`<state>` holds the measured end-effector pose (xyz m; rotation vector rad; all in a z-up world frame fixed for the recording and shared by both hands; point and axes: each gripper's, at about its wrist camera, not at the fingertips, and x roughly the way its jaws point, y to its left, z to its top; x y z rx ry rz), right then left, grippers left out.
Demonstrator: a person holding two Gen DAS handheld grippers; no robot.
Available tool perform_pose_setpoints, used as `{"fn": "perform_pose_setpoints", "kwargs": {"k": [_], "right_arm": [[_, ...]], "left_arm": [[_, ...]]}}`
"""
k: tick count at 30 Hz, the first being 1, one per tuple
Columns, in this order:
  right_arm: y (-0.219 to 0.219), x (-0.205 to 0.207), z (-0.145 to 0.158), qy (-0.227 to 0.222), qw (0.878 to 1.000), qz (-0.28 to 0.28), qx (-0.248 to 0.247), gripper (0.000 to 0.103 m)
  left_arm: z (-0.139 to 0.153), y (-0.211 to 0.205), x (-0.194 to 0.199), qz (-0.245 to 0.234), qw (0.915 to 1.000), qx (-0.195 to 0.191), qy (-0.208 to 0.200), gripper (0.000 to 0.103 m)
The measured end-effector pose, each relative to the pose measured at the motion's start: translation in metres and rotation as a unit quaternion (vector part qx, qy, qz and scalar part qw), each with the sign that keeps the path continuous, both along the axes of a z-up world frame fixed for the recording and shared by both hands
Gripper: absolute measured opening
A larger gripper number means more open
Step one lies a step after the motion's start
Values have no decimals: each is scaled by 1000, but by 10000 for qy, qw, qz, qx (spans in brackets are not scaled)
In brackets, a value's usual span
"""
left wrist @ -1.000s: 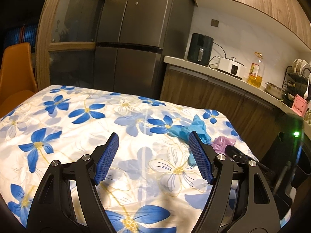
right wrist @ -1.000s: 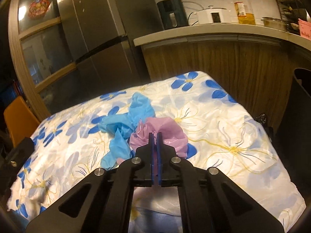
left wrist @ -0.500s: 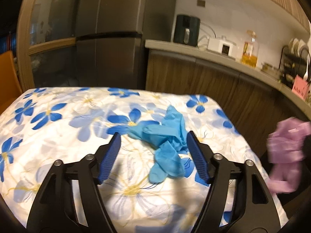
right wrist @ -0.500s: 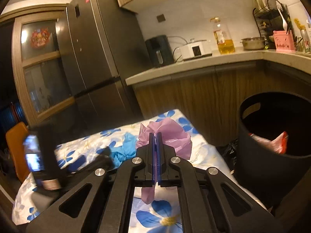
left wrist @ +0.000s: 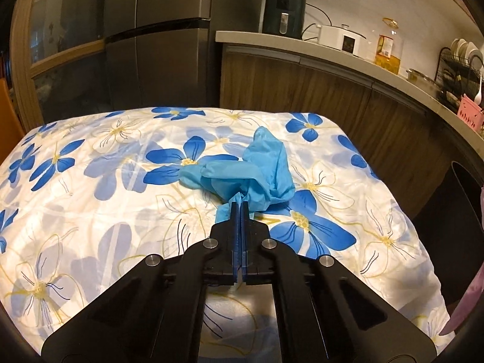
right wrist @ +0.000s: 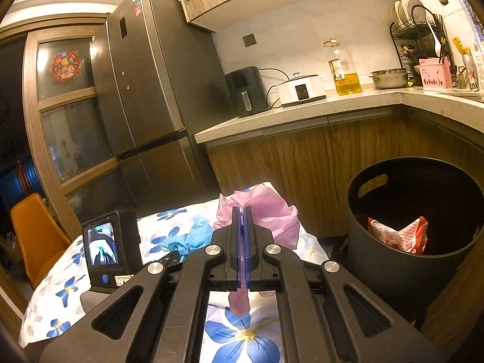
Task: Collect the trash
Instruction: 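Grasp the pink glove with the right tool while the left tool grasps the blue glove, then carry both gloves over the black bin and open both tools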
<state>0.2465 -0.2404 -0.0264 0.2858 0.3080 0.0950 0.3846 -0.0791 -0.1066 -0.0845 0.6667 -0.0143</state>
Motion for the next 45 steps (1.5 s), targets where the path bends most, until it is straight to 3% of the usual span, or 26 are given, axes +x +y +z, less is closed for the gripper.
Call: {"fn": "perform_pose_setpoints", "kwargs": {"k": [13, 22, 31, 37, 45], "right_arm": [[1, -25, 14, -217, 9998, 23, -5, 2], [-5, -46, 29, -360, 9992, 143, 101, 2], [-38, -66, 44, -579, 9981, -196, 95, 2], [-77, -69, 51, -635, 9961, -603, 61, 2], [-134, -63, 49, -614, 9914, -1154, 115, 2]], "left_arm": [[45, 22, -61, 93, 9973, -454, -573, 0], [93, 13, -103, -156, 9940, -423, -994, 0], [132, -43, -121, -813, 9869, -391, -1336, 0], [156, -106, -123, -1485, 9747, -538, -1579, 0], [162, -177, -111, -2146, 9599, -717, -1656, 0]]}}
